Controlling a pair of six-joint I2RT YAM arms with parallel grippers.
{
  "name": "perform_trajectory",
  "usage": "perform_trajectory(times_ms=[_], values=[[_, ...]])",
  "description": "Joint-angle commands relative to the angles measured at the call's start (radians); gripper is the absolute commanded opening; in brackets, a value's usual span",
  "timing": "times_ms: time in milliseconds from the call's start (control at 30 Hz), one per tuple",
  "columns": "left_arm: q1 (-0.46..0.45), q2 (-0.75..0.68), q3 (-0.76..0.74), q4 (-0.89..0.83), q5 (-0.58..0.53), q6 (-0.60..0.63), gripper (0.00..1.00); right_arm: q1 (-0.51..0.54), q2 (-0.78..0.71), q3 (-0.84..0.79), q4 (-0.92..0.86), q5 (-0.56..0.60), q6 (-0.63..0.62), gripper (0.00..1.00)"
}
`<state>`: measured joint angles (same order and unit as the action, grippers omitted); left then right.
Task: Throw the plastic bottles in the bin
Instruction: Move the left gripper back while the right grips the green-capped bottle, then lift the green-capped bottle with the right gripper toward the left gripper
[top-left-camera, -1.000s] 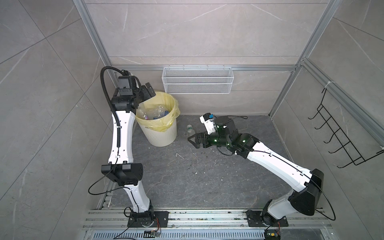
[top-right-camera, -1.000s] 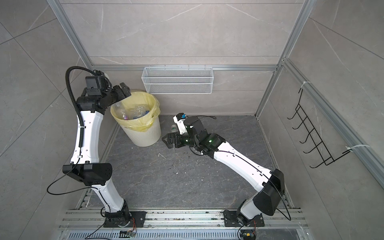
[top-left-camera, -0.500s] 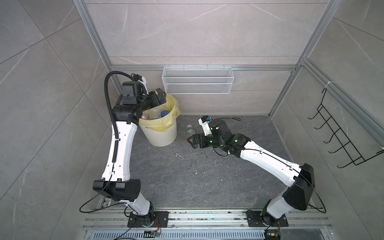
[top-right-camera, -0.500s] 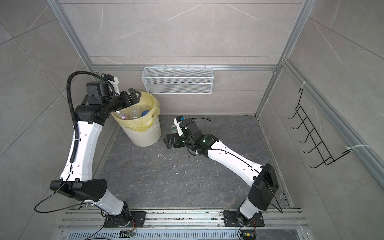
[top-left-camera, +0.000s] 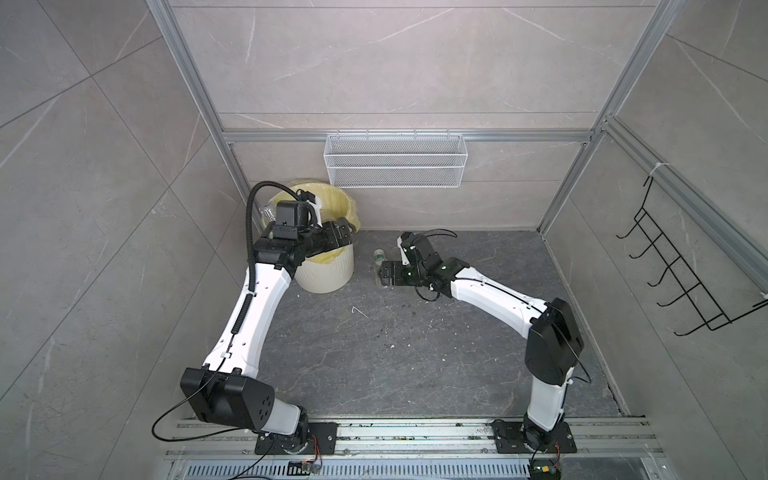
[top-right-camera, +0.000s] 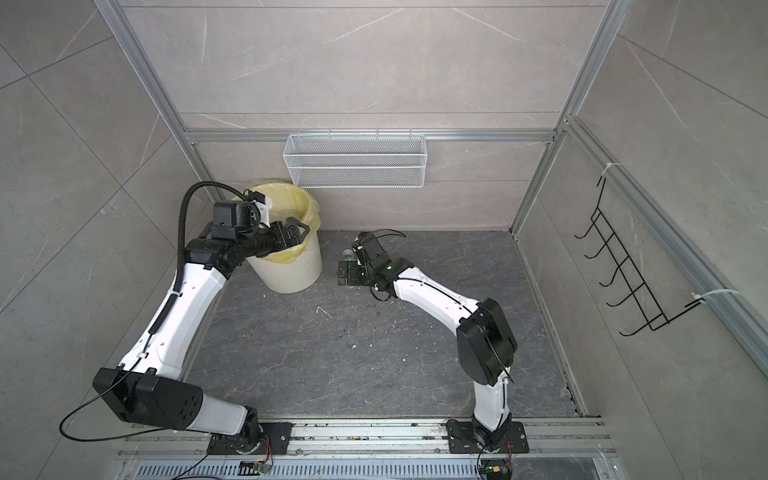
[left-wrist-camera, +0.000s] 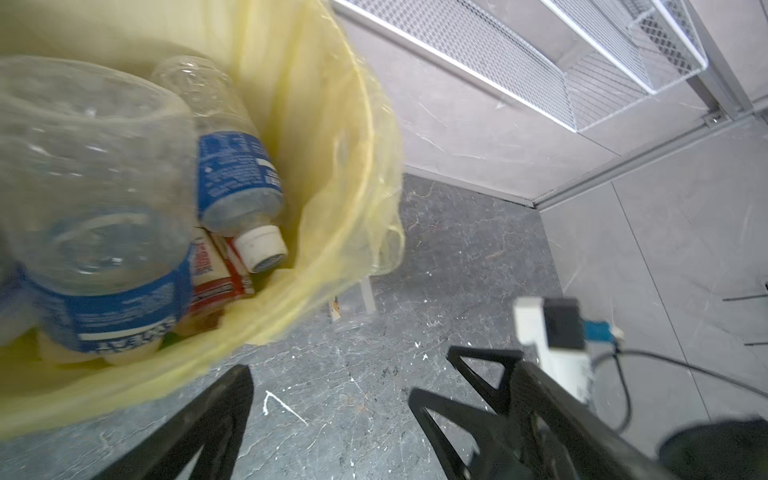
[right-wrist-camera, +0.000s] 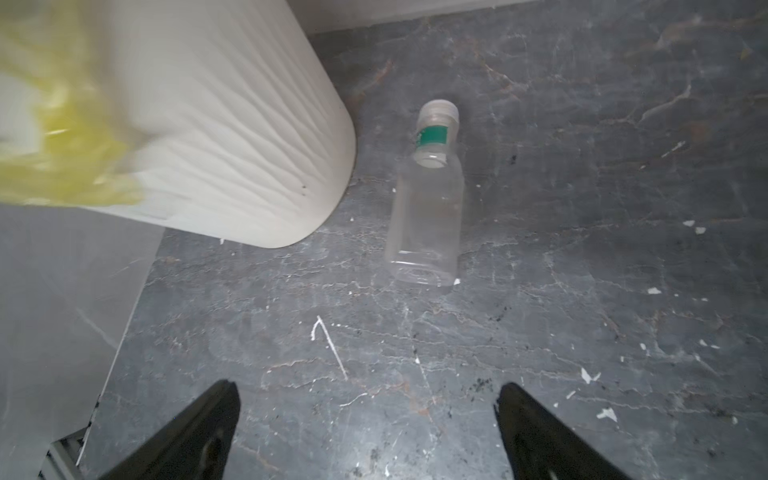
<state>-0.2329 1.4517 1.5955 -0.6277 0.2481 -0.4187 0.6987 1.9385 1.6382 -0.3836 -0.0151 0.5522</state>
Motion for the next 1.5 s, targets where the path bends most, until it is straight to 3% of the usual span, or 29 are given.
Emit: perform_trajectory(times_ms=[0,133,333,700,933,1200,1467], values=[[-0.103,-0.065,-0.039,0.074,-0.015,0.066,1.00,-0.029,0.091,0.068,0.009,-0.029,0.035,1.00],[-0.209,-0.092,-0.171,0.139,-0.049,0.097,1.00,-0.039,0.185,0.149,-0.006,-0.035,0.017,1.00],[-0.274,-0.096,-0.368,0.269,-0.033,0.111,1.00,-0.044,0.313,0.293,-0.052,-0.054,0.012,1.00],[-0.273,-0.074,-0.422,0.302,-0.099,0.037,1.00,-0.035,0.536,0.563,-0.170,-0.034,0.025,1.00],[-0.248,-0.089,-0.437,0.311,-0.111,-0.009,1.00,-0.016,0.648,0.715,-0.297,0.034,0.027,0.92],[-0.172,-0.070,-0.440,0.320,-0.064,-0.072,1.00,-0.016,0.641,0.675,-0.323,0.053,0.031,0.70],[-0.167,-0.052,-0.442,0.327,-0.050,-0.085,1.00,-0.015,0.459,0.404,-0.214,0.054,0.014,0.49]])
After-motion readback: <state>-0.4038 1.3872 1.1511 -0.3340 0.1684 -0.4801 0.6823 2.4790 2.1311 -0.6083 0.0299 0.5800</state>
